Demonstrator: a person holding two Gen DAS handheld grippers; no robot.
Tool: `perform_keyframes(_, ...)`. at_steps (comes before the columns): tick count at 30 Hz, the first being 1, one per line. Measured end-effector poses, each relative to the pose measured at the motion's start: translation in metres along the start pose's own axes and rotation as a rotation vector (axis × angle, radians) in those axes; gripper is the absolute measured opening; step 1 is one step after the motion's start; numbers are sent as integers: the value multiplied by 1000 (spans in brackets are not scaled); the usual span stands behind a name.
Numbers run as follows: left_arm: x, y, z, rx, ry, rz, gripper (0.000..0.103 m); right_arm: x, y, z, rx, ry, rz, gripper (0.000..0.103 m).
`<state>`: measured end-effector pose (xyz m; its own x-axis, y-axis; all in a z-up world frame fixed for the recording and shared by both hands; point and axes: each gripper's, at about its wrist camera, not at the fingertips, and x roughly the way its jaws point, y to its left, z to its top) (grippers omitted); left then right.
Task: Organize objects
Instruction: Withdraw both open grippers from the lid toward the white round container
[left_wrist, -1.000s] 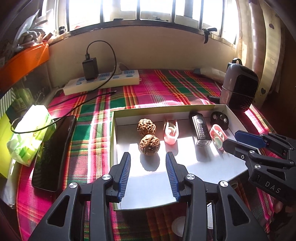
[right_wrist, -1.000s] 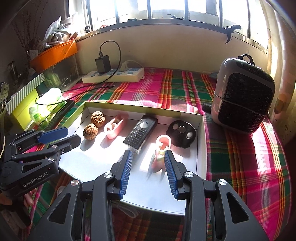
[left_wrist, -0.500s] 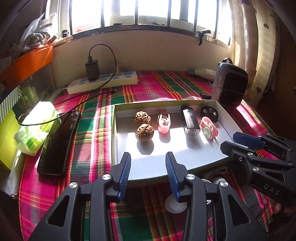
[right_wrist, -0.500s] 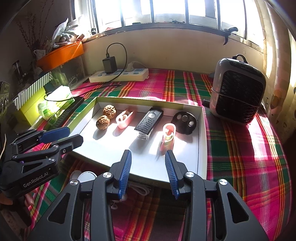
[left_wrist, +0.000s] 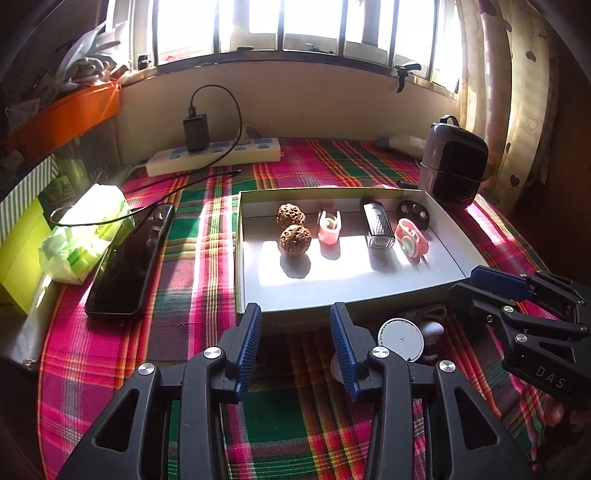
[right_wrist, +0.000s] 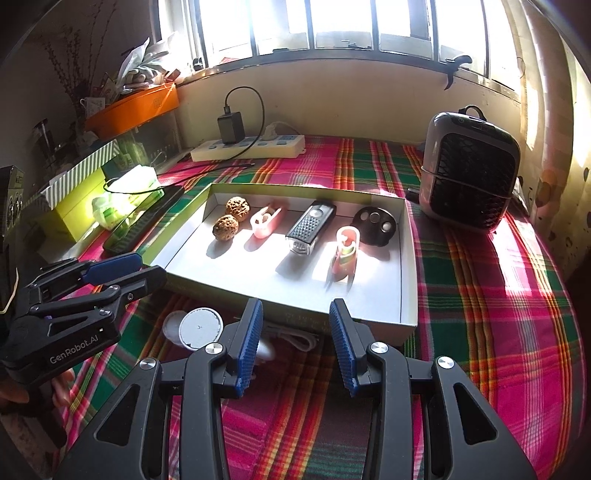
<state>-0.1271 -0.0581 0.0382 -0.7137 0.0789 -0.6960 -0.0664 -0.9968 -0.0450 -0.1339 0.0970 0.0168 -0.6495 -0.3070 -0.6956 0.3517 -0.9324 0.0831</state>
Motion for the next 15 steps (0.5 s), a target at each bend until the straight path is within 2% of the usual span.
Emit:
perform_keyframes(8,-7,1,-12,11,4,-12,37,-6,3,-11,10,1,17,39)
perform_keyframes(15,-3,8,-26,-13,41,-42,37,-5,4,-21,12,20,25,39)
